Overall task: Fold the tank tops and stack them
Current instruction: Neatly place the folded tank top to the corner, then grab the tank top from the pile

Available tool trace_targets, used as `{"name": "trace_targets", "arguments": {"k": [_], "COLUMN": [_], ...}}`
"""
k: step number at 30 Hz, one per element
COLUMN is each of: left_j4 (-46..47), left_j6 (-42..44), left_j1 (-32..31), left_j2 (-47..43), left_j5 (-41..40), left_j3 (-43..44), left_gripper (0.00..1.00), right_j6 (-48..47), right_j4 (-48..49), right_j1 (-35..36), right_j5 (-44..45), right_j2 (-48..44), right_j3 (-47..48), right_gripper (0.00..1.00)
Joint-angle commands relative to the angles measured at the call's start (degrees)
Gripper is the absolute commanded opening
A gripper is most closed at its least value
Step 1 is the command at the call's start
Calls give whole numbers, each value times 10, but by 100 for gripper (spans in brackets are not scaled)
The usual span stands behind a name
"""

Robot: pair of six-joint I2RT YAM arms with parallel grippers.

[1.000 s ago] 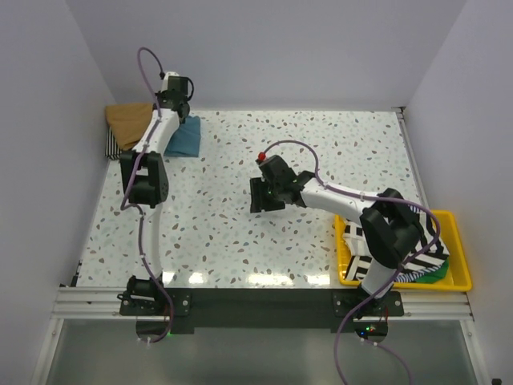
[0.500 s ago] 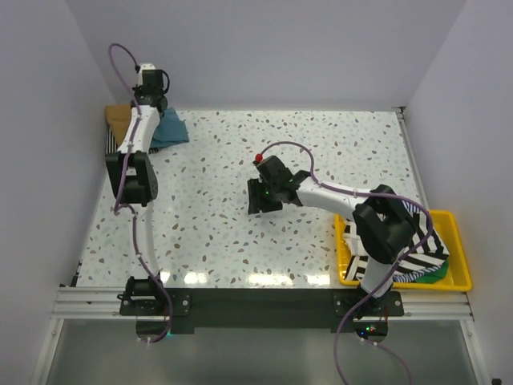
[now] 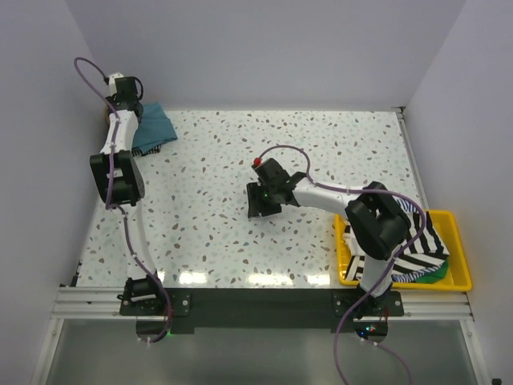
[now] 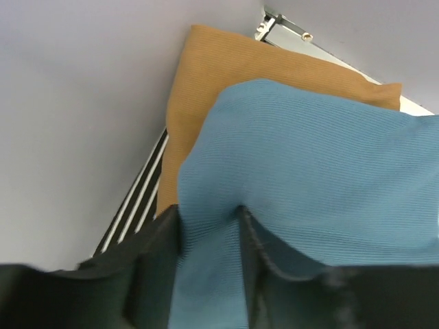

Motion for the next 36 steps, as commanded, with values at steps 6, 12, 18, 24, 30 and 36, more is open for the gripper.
{"name": "trace_targets", "arguments": {"k": [6, 12, 18, 24, 30, 36], "left_j4": [64, 80, 90, 107, 134, 176], "left_j6": [-77, -102, -109, -160, -206, -235], "left_j1": [2, 2, 0, -16, -127, -300], "left_j2": [-70, -135, -180, -263, -407, -567], "left_j5": [4, 4, 10, 113, 162, 210], "left_j3": [-76, -119, -137, -225, -399, -618], "left_gripper": [57, 65, 74, 76, 76, 76], "right_j6": [-10, -16, -18, -16, -4, 55], "right_j4": [8, 5, 5, -1, -46, -163], "right_j1": [1, 0, 0, 1, -7, -47], "right_j5": [-7, 14, 25, 71, 144, 259], "right_j2": [-11, -27, -32, -59, -98, -198], "right_j3": [10, 6, 10, 9, 12, -22], "right_gripper": [54, 55, 55, 56, 56, 60]}}
